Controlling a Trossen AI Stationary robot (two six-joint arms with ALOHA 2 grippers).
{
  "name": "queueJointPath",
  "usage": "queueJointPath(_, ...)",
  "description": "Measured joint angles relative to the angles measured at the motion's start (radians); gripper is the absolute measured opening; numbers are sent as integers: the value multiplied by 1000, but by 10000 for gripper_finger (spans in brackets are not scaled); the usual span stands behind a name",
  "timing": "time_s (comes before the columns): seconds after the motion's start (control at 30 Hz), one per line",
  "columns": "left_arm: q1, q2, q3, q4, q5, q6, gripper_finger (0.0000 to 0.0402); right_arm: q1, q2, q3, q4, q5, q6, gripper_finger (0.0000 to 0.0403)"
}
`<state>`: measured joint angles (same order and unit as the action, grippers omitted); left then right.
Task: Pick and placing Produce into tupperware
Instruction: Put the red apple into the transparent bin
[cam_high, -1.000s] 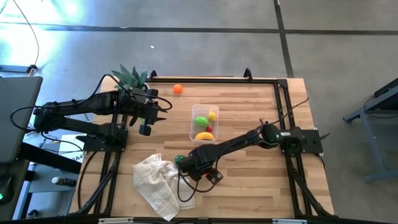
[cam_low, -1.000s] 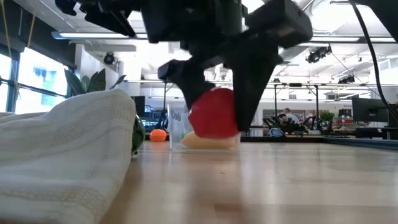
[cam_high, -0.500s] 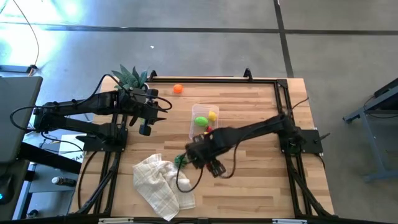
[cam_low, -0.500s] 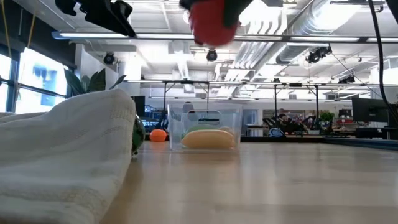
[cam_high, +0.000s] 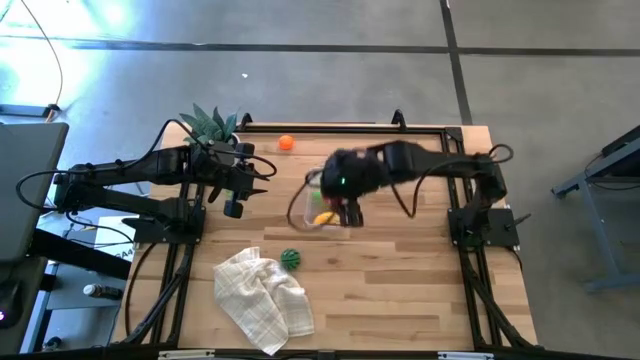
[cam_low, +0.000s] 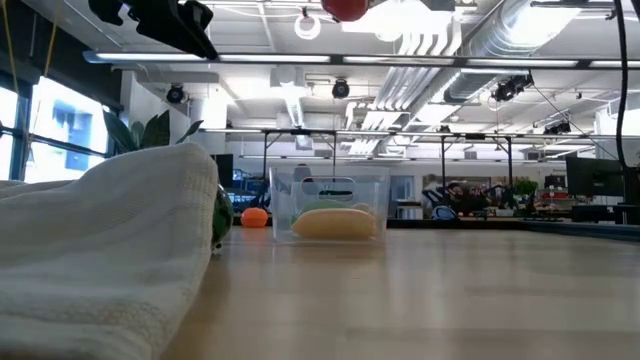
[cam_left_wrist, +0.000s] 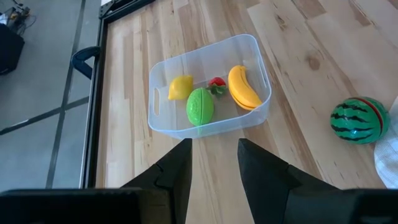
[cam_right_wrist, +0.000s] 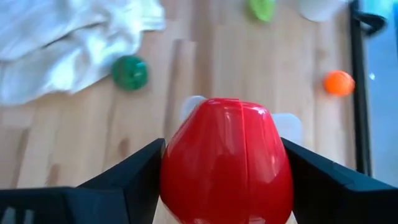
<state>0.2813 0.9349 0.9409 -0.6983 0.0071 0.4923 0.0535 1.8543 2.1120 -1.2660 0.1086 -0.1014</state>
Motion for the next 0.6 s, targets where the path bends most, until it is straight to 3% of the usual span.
queueJointPath(0.23,0,0,0,0,0,0,117,-141,-7,0,9,-18,13,261)
queueJointPath(0.6,0,0,0,0,0,0,117,-335,160,0,46,-223,20,261)
